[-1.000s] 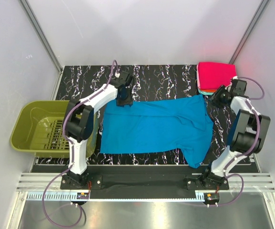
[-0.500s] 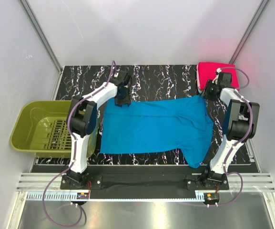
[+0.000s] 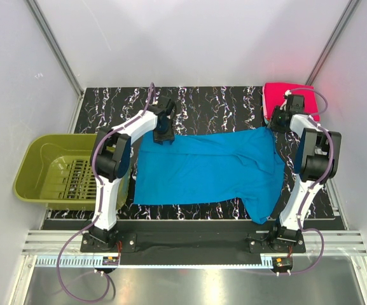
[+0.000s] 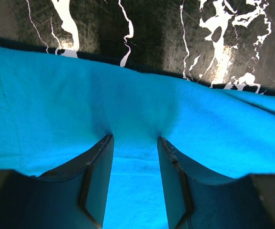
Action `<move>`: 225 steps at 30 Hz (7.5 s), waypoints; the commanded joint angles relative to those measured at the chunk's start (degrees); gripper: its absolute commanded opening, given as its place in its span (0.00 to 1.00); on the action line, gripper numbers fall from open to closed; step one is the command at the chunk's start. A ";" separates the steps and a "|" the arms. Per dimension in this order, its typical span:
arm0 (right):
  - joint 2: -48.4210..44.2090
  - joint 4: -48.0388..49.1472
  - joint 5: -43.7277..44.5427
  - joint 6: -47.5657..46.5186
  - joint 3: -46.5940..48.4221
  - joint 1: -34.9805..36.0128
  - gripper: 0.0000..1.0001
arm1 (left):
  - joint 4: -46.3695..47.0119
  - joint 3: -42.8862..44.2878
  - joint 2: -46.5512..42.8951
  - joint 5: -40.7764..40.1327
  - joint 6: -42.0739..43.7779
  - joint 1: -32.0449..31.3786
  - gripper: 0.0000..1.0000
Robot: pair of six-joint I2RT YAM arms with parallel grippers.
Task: Fold and stack the t-shirts
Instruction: Fold the tshirt
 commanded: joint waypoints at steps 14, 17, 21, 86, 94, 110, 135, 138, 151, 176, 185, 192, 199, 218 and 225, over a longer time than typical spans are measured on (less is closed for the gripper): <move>1.46 0.98 -0.92 10.93 2.40 -3.57 0.04 | 0.47 -0.24 0.47 -2.03 -1.02 0.08 0.47; 0.41 4.31 -5.24 15.24 -0.40 -5.68 0.00 | 0.56 -0.50 0.74 -2.12 -1.63 0.17 0.47; -2.05 9.15 -10.06 21.13 -4.09 -8.23 0.00 | 0.56 -0.50 0.91 -2.56 -2.16 0.17 0.47; -29.38 -23.36 12.06 30.38 -22.91 9.16 0.37 | 1.17 -2.88 -19.64 8.51 4.08 -7.30 0.43; -27.73 -16.15 10.23 15.55 -22.92 18.91 0.39 | 1.26 -6.12 -28.95 13.16 2.94 -3.27 0.43; -15.41 -18.08 10.92 4.89 -16.06 22.52 0.39 | 3.01 -16.58 -36.88 15.19 4.87 3.51 0.46; -14.62 -27.93 7.50 9.01 -11.13 23.84 0.00 | 4.33 -17.73 -36.09 14.67 4.34 4.30 0.46; -15.06 -28.01 6.62 9.28 -11.75 23.93 0.00 | 4.33 -17.73 -35.83 14.67 4.25 4.39 0.46; -13.21 -33.47 2.31 10.51 -8.85 23.93 0.00 | 4.60 -17.64 -33.81 13.96 3.90 4.48 0.47; -17.08 -19.68 -1.11 11.22 -9.20 4.60 0.42 | 1.00 -5.61 -18.26 8.43 3.64 1.93 0.43; -13.13 -10.54 -4.62 10.60 -8.67 -4.18 0.42 | 0.38 -1.74 -9.38 4.04 3.99 1.93 0.41; -8.83 -8.77 -7.53 10.07 -7.62 -7.79 0.40 | -1.20 0.99 -3.23 -0.80 3.73 2.02 0.41; -5.22 -6.66 -8.67 8.93 -7.53 -8.24 0.40 | -1.55 -1.03 -1.81 -2.91 1.80 2.02 0.41; -21.20 9.43 8.53 38.01 -32.30 -11.05 0.00 | -0.50 -5.86 -3.22 -2.30 -7.70 1.93 0.41; -23.94 12.32 6.56 39.61 -33.30 -11.31 0.00 | -0.15 -5.43 -5.41 -0.99 -7.09 1.75 0.41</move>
